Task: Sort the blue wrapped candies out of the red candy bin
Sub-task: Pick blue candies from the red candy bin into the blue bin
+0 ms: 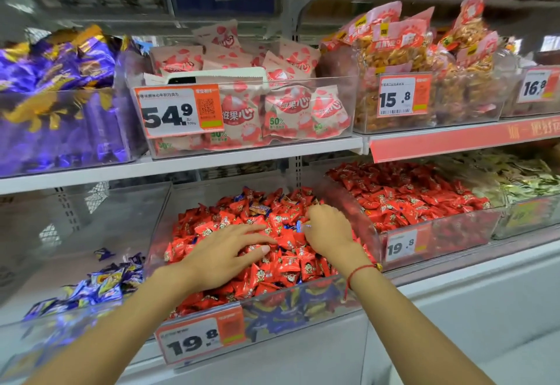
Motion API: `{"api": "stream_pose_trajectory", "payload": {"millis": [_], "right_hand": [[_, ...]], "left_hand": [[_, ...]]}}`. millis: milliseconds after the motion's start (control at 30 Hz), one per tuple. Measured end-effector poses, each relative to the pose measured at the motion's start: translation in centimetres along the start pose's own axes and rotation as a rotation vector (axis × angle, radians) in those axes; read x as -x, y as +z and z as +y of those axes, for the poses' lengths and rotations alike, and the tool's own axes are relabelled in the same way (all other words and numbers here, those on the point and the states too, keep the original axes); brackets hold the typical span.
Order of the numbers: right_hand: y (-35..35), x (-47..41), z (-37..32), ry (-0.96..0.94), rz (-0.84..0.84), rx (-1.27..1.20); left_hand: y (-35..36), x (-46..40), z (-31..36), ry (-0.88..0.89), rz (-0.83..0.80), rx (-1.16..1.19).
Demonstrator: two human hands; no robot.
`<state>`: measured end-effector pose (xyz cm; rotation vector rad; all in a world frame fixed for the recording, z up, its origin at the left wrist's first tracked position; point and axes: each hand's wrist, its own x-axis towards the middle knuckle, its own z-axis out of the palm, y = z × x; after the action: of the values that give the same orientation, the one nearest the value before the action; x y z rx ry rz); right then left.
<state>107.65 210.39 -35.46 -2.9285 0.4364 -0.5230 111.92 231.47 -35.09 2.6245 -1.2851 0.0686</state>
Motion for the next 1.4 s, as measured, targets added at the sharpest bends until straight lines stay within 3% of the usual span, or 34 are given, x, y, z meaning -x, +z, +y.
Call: {"api": "stream_pose_trajectory", "payload": {"millis": [200,333,433,533,600,733,967,1067,1133,1267,1333,1400], "right_hand": [[-2.0,2.0,1.4,-0.036,0.097,-0.311],[-3.9,2.1,3.0,-0.034,0.107,-0.703],[-5.1,2.7,4.1,0.076,0.044,-1.129],[-5.1,3.0,4.6,0.251,0.067,-1.331],[-4.9,3.0,4.5,0.330,0.076,-1.417],[-5.4,2.8,4.4,0.261,0.129,-1.382],[-6.3,3.1,4.7,0.216,0.088,-1.261],[-6.0,3.2,4.6,0.228,0.072,-1.224],[-5.6,3.3,4.4,0.230,0.081,-1.191],[-5.4,3.2,4.3,0.268,0.133,-1.240],[-5.5,3.0,4.5,0.293,0.146,-1.259],[-5.6,3.0,4.8,0.311,0.147,-1.282]], "left_hand": [[0.4,-0.7,0.5,-0.047,0.091,-0.133],[-0.4,-1.7,1.4,-0.081,0.080,-0.131],[-1.2,-2.6,2.9,-0.103,0.166,-0.207],[-1.3,-4.3,5.5,-0.071,0.276,-0.151],[-0.8,-6.0,7.5,-0.040,0.230,-0.042],[1.4,-8.3,9.6,-0.026,0.030,-0.028],[-2.0,-5.6,6.6,-0.226,0.200,-0.190],[-3.2,-4.5,5.1,-0.307,0.127,-0.191],[-3.0,-4.5,5.0,-0.286,0.103,-0.112],[-1.7,-6.3,7.7,-0.136,0.202,0.122],[-0.6,-7.8,9.2,-0.092,0.128,0.087],[0.5,-9.4,10.1,-0.106,-0.051,-0.067]]}}
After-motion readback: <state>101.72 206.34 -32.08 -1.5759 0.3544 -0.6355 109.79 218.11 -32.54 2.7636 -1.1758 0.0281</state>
